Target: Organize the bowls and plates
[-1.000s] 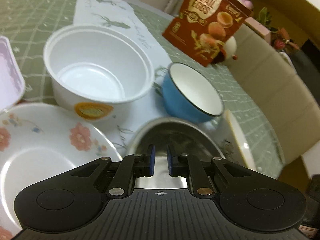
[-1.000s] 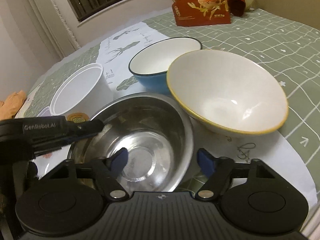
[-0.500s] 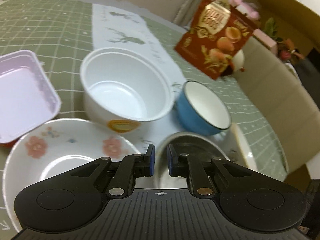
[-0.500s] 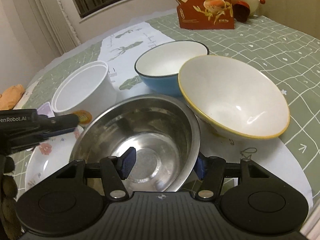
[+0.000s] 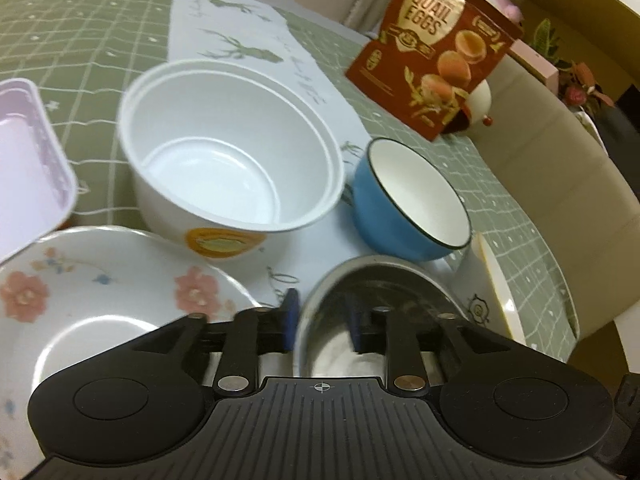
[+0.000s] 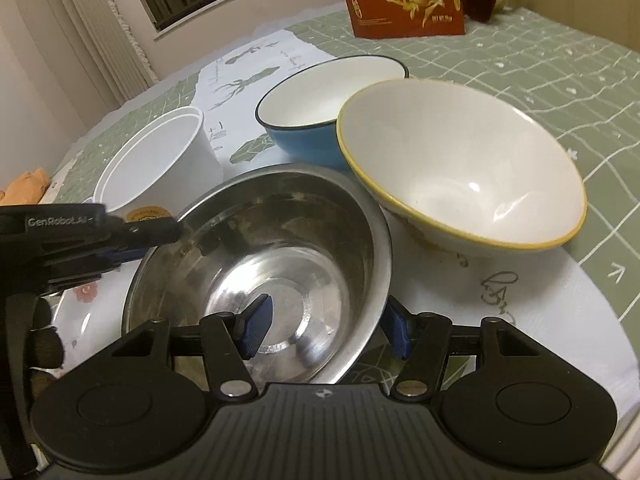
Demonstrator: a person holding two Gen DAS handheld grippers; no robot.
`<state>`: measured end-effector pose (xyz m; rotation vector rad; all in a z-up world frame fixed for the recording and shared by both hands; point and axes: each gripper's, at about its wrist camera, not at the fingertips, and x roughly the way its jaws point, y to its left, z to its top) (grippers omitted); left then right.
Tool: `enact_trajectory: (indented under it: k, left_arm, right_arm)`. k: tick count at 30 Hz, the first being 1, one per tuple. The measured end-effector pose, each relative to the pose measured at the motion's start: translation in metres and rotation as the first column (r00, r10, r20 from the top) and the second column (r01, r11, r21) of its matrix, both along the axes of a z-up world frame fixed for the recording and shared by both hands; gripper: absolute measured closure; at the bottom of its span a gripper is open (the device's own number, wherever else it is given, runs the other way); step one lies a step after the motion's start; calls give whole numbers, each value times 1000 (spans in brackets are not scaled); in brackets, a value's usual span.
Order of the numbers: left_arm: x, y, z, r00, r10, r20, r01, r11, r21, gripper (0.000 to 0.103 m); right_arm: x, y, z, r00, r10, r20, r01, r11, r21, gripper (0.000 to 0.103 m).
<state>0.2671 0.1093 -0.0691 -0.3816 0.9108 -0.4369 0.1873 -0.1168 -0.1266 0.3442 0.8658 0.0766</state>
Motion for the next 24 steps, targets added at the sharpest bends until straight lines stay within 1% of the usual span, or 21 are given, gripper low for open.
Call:
enact_trajectory:
  k: [1,2,6,8,10,13,15,18,22,24]
  left_arm:
    - [0,-2,0,1000,-9,-1,9,1000,-6,64]
    - [0,-3,-1,1000,-12,-1,12,1000,-5,63]
    - [-6,0,2,1000,-11,-16,11,1000,19,66]
    - [-16,5,7,1000,-13,-1,13,1000,15,66]
    - [-30,14,14,999,-12,30,12,1000,-2,66]
    - [-47,33,25,998,8,61,-5,999,-42,66]
    - [-57,49,31,997,47,66,-44,997,-57,66]
    - [-65,73,34,992,113,61,-110,993,-37,66]
    - [-71,101,28,977,208,39,-208,978,16,66]
    - [-73,115,25,970,243,28,-243,970,24,66]
  right_arm:
    - [0,0,0,1000,6,3,-6,1000,3,43]
    - [1,2,1,1000,15,8,-15,1000,6,43]
    - [-4,10,11,999,21,34,-20,1000,-23,44]
    - [-6,14,16,999,17,51,-15,999,-35,44]
    - [-10,19,25,997,20,79,-17,999,-46,44]
    - [-19,29,43,988,44,148,-34,997,-69,44]
    - [-18,40,53,984,78,162,-69,996,-65,44]
    - [-11,60,55,980,125,154,-119,992,-48,44]
    - [-2,98,46,972,198,128,-190,979,-72,44]
    - [4,115,40,967,231,106,-223,971,-81,44]
